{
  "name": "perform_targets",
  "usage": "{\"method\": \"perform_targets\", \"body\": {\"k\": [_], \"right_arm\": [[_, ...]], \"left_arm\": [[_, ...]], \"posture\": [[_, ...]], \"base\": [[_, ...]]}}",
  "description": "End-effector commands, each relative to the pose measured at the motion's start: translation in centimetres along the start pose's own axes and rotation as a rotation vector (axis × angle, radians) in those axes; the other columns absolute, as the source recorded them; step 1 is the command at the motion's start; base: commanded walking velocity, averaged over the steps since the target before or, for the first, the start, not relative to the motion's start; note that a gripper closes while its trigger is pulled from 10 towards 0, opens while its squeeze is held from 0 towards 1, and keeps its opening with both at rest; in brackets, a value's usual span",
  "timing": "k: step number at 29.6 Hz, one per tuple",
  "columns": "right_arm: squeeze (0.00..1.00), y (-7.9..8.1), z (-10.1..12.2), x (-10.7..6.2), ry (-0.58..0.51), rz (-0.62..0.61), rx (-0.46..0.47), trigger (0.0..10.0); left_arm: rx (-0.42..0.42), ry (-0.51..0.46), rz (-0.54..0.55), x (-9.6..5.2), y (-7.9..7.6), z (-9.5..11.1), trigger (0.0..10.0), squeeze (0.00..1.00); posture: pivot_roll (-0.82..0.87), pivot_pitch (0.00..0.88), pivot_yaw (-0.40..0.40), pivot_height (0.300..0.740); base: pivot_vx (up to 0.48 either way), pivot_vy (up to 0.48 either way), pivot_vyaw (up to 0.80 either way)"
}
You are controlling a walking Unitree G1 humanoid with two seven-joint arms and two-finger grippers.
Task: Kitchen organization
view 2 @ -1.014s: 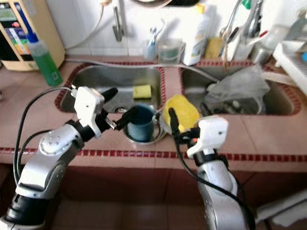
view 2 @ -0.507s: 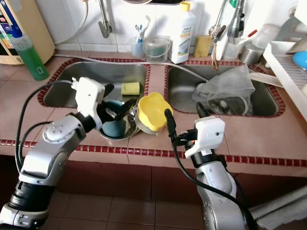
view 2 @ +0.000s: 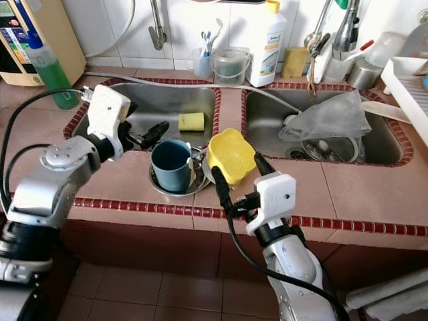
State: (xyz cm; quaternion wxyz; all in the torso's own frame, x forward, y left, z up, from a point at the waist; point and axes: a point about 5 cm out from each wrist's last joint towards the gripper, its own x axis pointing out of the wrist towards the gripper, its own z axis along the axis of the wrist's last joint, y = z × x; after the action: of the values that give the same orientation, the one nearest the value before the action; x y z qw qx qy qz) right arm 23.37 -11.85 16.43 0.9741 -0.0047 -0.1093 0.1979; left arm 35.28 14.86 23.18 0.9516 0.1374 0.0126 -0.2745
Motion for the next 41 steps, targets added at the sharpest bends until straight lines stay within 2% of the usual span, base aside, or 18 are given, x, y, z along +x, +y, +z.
{"method": "perform_targets", "body": {"k": [1, 4, 11, 13, 17, 21, 26, 33, 41], "right_arm": [[0.00, 0.3, 0.3, -0.2, 0.006, 0.015, -0.013, 10.0], [0.00, 0.4, 0.2, -0.5, 0.013, 0.015, -0.023, 10.0], [0.00, 0.5, 0.0, -0.8, 0.024, 0.013, -0.031, 10.0], [0.00, 0.6, 0.0, -0.8, 0.028, 0.015, -0.029, 10.0], [0.00, 0.6, 0.0, -0.6, 0.024, 0.024, -0.033, 10.0], [0.00, 0.5, 0.1, -0.4, 0.023, 0.021, -0.035, 10.0], [0.00, 0.6, 0.2, -0.2, 0.023, 0.007, -0.032, 10.0], [0.00, 0.6, 0.5, -0.2, 0.022, -0.019, -0.030, 10.0], [0.00, 0.5, 0.5, -0.4, 0.022, -0.036, -0.034, 10.0]], "left_arm": [[0.023, 0.034, -0.033, 0.0, 0.1, 0.1, 10.0, 0.00], [0.058, 0.046, -0.067, -0.3, 0.4, 0.4, 10.0, 0.00], [0.026, 0.083, -0.154, -1.2, 0.7, 0.7, 10.0, 0.00], [0.038, 0.106, -0.220, -1.7, 0.4, 0.7, 10.0, 0.00], [0.039, 0.133, -0.258, -1.7, -0.2, 0.5, 10.0, 0.00], [0.033, 0.143, -0.264, -1.4, -0.8, 0.4, 10.0, 0.00], [0.009, 0.191, -0.260, -0.4, -1.8, -0.2, 10.0, 0.00], [-0.031, 0.224, -0.195, 1.0, -1.7, -0.2, 10.0, 0.00], [-0.010, 0.238, -0.173, 1.6, -1.5, 0.2, 10.0, 0.00]], "posture": [[-0.14, 0.077, 0.053, 0.740], [-0.15, 0.075, 0.057, 0.740], [-0.14, 0.073, 0.060, 0.740], [-0.14, 0.072, 0.059, 0.740], [-0.13, 0.073, 0.057, 0.740], [-0.13, 0.073, 0.056, 0.740], [-0.14, 0.081, 0.054, 0.740], [-0.15, 0.092, 0.061, 0.740], [-0.16, 0.107, 0.074, 0.740]], "base": [[0.000, 0.000, 0.00], [0.000, 0.000, 0.00], [0.000, 0.000, 0.00], [0.000, 0.000, 0.00], [0.000, 0.000, 0.00], [0.000, 0.000, 0.00], [0.000, 0.000, 0.00], [0.000, 0.000, 0.00], [0.000, 0.000, 0.00]]}}
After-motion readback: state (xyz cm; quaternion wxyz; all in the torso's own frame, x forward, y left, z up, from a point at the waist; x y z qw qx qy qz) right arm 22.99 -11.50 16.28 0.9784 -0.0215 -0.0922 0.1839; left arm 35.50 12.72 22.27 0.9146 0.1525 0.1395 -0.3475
